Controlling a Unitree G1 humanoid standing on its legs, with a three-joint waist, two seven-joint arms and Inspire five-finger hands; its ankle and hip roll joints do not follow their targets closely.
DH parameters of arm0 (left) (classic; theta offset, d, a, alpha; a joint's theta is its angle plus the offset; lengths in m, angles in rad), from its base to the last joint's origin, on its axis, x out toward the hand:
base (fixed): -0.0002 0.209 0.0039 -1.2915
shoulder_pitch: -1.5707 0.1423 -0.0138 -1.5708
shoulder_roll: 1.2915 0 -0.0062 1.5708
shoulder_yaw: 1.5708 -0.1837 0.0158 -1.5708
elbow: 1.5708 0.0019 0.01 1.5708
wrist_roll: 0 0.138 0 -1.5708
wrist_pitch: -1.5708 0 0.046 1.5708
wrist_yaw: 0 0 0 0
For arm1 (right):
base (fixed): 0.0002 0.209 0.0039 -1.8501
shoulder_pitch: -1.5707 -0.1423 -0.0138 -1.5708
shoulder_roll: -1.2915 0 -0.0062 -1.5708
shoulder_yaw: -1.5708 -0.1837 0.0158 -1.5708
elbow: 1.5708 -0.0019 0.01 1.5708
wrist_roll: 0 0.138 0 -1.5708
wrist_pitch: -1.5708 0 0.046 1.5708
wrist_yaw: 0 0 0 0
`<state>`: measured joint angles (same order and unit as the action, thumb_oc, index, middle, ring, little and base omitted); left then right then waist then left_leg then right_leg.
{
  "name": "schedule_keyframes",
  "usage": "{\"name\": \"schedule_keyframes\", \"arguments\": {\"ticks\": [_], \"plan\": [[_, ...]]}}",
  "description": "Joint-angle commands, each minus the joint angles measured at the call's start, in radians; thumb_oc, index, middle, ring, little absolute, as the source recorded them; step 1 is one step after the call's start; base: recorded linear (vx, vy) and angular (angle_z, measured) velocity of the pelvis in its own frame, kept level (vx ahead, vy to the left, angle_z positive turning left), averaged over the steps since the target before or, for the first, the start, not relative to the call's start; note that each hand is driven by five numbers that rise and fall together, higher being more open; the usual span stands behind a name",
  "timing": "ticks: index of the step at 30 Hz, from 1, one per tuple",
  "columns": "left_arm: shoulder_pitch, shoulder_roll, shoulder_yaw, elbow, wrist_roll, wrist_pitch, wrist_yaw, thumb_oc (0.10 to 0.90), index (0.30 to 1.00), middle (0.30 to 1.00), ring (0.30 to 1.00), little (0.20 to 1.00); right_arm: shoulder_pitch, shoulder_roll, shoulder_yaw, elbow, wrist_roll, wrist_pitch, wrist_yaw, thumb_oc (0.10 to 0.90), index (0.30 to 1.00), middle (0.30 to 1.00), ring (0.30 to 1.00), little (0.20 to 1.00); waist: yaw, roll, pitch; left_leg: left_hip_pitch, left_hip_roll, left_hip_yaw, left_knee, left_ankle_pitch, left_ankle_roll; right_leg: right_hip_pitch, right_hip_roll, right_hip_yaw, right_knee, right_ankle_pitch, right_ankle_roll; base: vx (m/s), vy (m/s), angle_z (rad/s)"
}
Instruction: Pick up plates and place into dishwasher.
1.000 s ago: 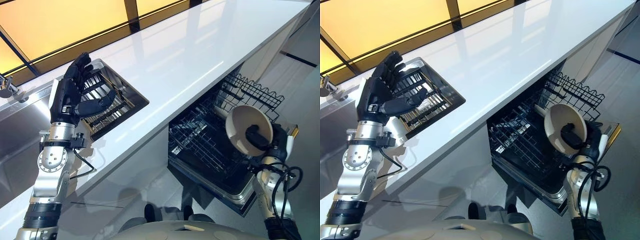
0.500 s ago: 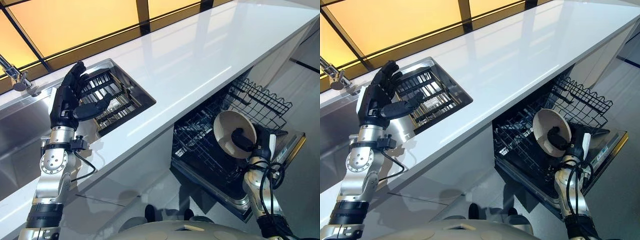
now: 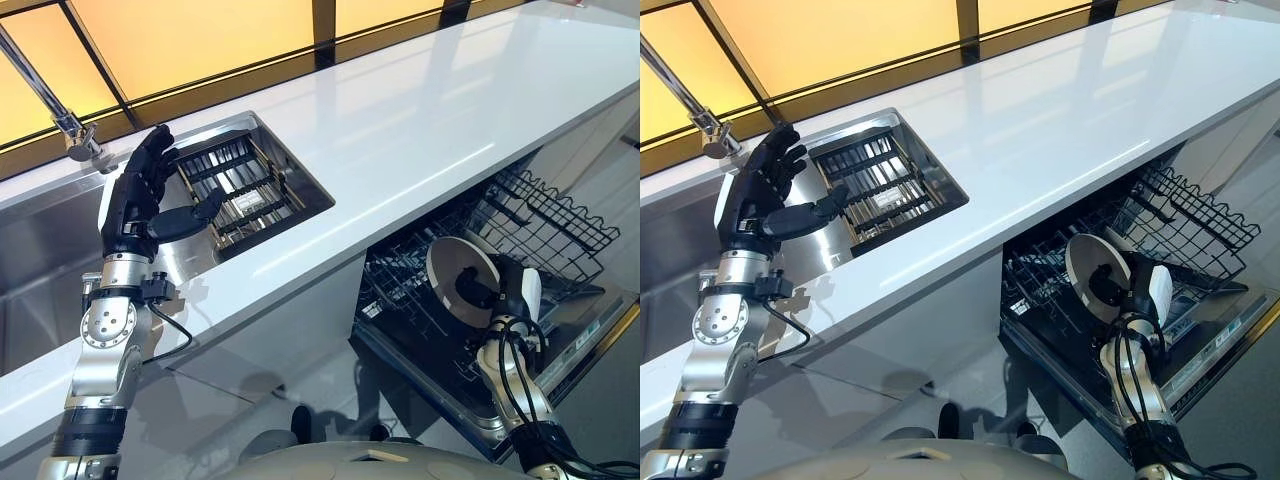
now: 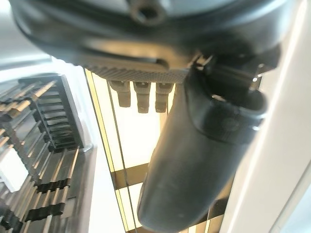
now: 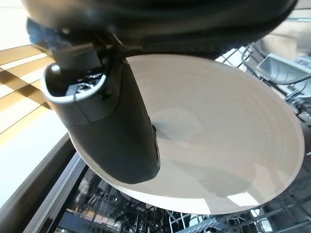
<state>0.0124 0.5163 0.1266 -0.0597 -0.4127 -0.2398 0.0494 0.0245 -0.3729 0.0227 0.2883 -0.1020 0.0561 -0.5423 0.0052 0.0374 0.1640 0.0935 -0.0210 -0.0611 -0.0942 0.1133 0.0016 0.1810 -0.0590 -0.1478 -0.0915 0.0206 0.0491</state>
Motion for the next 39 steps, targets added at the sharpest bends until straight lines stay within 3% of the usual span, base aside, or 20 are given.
{"name": "schedule_keyframes", "arguments": {"ticks": [1,11,20,21,22,23,24,39], "plan": [[-0.054,0.041,0.048,-0.025,-0.045,-0.077,-0.008,0.8,0.9,0.9,0.9,0.9,-0.132,-0.08,0.04,0.0,-0.049,-0.027,-0.053,0.1,0.3,0.3,0.3,0.2,0.029,0.004,-0.03,0.064,-0.055,0.028,0.007,-0.136,0.034,-0.016,0.049,-0.022,0.037,-0.036,-0.002,0.02,-0.015,0.11],[-0.055,0.043,0.033,-0.033,-0.058,-0.058,-0.03,0.8,0.9,0.9,0.9,0.9,-0.163,-0.086,0.099,0.09,-0.034,0.108,0.02,0.1,0.3,0.3,0.3,0.2,0.048,0.007,-0.021,0.066,-0.055,0.02,0.007,-0.131,0.028,-0.007,0.045,-0.042,0.037,-0.04,-0.005,0.02,-0.01,0.08],[-0.062,0.04,0.016,-0.037,-0.055,-0.045,-0.042,0.8,0.9,0.9,0.9,0.9,-0.171,-0.086,0.122,0.138,-0.026,0.161,0.038,0.147,0.34,0.34,0.34,0.247,0.055,0.004,-0.015,0.071,-0.051,0.019,0.007,-0.128,0.024,0.003,0.046,-0.05,0.034,-0.039,-0.006,0.0,-0.002,0.0],[-0.063,0.04,0.014,-0.037,-0.054,-0.044,-0.043,0.8,0.9,0.9,0.9,0.9,-0.171,-0.086,0.124,0.142,-0.029,0.166,0.042,0.174,0.364,0.364,0.364,0.274,0.056,0.004,-0.014,0.071,-0.051,0.019,0.007,-0.128,0.023,0.003,0.046,-0.05,0.034,-0.04,-0.006,0.0,0.0,0.0],[-0.064,0.038,0.012,-0.036,-0.052,-0.043,-0.045,0.8,0.9,0.9,0.9,0.9,-0.171,-0.084,0.125,0.148,-0.026,0.175,0.049,0.347,0.512,0.512,0.512,0.447,0.056,0.004,-0.014,0.072,-0.05,0.02,0.007,-0.128,0.023,0.003,0.046,-0.05,0.033,-0.039,-0.005,0.0,0.0,0.0],[-0.065,0.037,0.011,-0.04,-0.05,-0.038,-0.046,0.8,0.9,0.9,0.9,0.9,-0.171,-0.084,0.126,0.154,-0.027,0.183,0.055,0.726,0.836,0.836,0.836,0.826,0.056,0.003,-0.014,0.072,-0.051,0.019,0.007,-0.128,0.023,0.004,0.047,-0.05,0.033,-0.039,-0.005,0.0,0.0,0.0],[-0.065,0.036,0.01,-0.039,-0.048,-0.037,-0.048,0.8,0.9,0.9,0.9,0.9,-0.17,-0.084,0.127,0.156,-0.031,0.187,0.058,0.8,0.9,0.9,0.9,0.9,0.056,0.003,-0.013,0.072,-0.051,0.019,0.007,-0.127,0.022,0.005,0.046,-0.05,0.031,-0.038,-0.005,0.01,-0.008,0.04],[-0.056,0.025,0.0,-0.031,-0.049,-0.048,-0.041,0.8,0.9,0.9,0.9,0.9,-0.164,-0.085,0.073,0.016,-0.001,0.073,-0.016,0.8,0.9,0.9,0.9,0.9,0.038,0.005,-0.003,0.082,-0.046,0.029,0.007,-0.131,0.024,0.008,0.05,-0.035,0.029,-0.035,-0.002,0.0,-0.001,0.02]]}}
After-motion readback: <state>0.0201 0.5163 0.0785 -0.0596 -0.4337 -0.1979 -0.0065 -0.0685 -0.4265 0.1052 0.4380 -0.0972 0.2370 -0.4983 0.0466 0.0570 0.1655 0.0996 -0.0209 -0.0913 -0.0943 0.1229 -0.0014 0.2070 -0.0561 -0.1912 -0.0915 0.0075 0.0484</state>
